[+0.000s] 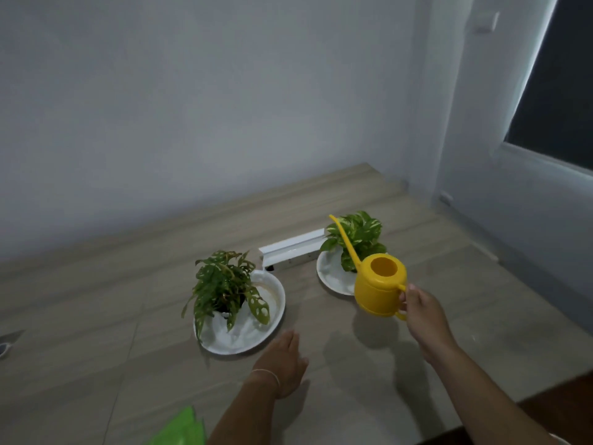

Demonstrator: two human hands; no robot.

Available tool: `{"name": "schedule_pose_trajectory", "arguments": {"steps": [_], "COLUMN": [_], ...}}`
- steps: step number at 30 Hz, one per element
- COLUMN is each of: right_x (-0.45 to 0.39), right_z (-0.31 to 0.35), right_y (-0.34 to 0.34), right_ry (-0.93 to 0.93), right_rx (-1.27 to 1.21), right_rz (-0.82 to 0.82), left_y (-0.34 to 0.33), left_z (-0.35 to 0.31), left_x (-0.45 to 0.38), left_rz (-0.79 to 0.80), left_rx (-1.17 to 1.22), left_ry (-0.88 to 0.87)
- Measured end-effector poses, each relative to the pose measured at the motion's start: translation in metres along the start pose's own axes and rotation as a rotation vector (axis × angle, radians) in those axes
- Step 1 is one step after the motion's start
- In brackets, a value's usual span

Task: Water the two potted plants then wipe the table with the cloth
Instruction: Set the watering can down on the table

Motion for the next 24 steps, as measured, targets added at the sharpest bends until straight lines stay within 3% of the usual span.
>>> {"name": "schedule_pose_trajectory", "arguments": {"steps": [10,24], "right_x": [-0.080,-0.170], "right_z": [-0.046,-0.112], "right_y": [0.047,0.066], "right_ry": [-0.066,-0.135], "right_rx": [0.017,0.132], "right_rz": [-0.202,-0.196], "left_y": [0.019,-0.022], "left_z": [-0.087,-0.210], "left_x": [-0.060,-0.128], "left_rz": [0.008,0.060], "left_rx": [0.000,0.038], "left_ry": [-0.097,-0.193]}}
Point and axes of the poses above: each hand's wrist, its own x-axis away from the middle knuckle, its own y-axis out of the back of the hand, z = x × y, the point moved 9 cm from there along -x, towards the middle knuckle, and after that the axes turned 13 degrees about -z, right-handed, at the moved point
